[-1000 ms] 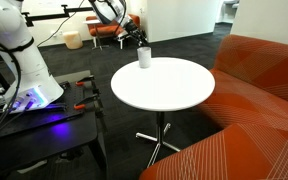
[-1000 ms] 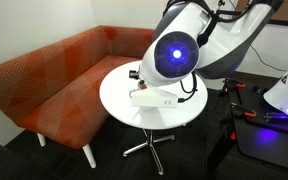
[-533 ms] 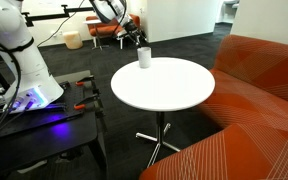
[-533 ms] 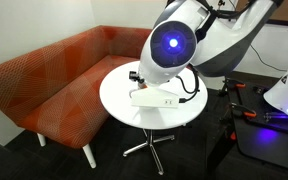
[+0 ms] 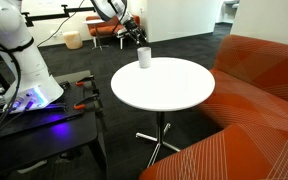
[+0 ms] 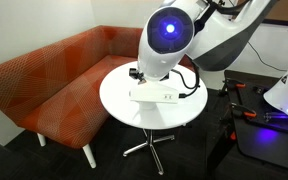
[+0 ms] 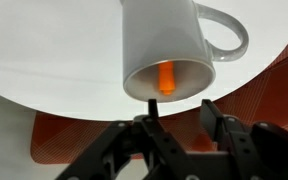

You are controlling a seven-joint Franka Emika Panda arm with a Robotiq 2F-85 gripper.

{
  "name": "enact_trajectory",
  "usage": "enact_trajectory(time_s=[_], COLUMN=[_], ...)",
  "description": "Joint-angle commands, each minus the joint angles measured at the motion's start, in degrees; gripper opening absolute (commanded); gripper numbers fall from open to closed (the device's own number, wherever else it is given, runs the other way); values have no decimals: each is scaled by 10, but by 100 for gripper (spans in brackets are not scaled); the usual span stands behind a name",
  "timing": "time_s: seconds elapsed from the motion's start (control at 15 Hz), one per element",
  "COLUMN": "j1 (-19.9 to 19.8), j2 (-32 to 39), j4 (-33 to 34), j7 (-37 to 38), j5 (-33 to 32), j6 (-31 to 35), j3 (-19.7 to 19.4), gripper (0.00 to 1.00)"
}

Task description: Remove the orange object from the white mug and put it on the table

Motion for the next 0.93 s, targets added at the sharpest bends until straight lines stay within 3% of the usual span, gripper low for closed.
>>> enact_trajectory(time_s=[0.0, 0.47, 0.87], j1=[-13, -26, -22], j2=[-27, -23, -22], j4=[-26, -34, -37], j7=[-30, -70, -91], j5=[16, 35, 63], j6=[49, 108, 113], j3=[-11, -25, -33], gripper=[49, 49, 49])
